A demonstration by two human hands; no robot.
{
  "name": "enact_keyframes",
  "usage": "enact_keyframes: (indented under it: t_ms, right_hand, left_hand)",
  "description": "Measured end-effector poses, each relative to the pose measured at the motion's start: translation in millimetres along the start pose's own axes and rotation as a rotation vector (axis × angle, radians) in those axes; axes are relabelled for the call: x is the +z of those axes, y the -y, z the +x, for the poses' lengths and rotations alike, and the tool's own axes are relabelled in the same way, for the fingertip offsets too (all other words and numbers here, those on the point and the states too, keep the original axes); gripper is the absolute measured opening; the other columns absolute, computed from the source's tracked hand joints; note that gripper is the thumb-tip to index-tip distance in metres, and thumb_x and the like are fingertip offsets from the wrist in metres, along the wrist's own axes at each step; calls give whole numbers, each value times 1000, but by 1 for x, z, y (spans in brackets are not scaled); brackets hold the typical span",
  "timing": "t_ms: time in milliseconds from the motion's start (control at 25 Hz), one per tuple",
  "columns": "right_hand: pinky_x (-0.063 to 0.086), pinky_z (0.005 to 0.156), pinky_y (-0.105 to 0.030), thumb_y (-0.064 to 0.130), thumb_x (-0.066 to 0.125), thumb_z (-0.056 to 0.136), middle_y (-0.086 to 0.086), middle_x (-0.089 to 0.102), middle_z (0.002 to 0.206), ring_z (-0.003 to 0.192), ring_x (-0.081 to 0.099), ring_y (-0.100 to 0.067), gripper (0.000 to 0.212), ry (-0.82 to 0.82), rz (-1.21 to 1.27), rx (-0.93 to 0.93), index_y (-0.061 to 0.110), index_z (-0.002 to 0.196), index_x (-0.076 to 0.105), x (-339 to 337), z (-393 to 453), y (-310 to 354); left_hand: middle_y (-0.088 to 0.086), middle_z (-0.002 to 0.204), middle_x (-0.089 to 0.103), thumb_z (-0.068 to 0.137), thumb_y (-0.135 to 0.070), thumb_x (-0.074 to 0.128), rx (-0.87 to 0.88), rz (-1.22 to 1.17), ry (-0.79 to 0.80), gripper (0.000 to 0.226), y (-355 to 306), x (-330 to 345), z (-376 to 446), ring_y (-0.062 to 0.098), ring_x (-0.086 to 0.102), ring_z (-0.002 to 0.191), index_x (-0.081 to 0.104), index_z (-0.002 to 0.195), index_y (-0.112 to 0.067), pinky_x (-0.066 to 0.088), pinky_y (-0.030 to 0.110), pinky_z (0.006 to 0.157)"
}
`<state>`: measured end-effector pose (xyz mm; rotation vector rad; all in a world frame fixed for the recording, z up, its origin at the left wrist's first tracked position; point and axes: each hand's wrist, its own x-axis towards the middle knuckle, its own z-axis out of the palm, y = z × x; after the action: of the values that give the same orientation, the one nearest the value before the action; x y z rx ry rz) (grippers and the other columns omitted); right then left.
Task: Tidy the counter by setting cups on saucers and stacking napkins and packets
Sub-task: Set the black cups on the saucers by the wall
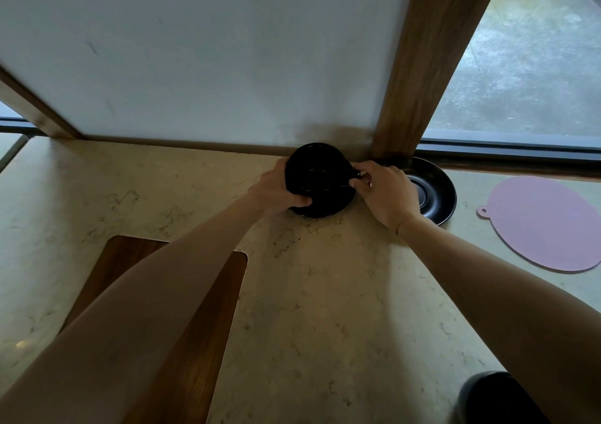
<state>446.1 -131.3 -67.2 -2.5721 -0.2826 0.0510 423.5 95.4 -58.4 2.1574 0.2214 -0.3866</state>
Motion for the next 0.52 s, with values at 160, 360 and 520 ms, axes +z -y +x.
enact_keyframes:
  t_ms: [160,360,520]
  right_hand:
    - [54,83,-44,41,52,95,-2,70,106,101,62,-26,37,-16,-8,-1,30,130,55,1,-1,-1]
    - [54,85,-45,40,52,95,0,70,107,101,62,-25,36,-12,-4,5,31,130,55,-1,0,-1]
    - [54,83,-42,35,52,97,-1,71,109,101,64,-25,35,-5,13,5,26,131,55,-5,-5,2]
  left_hand:
    - [3,136,50,50,-34,83,-17,-11,2,109,-1,1,-1,26,45,128,30,144,-17,40,50,108]
    - [2,135,51,58,-26,87,-15,-25,1,103,0,2,-1,25,45,127,31,144,-18,39,50,108]
    - [0,136,51,58,-24,88,-14,-50,-17,108,0,1,-5,25,45,129,28,148,-21,39,48,109]
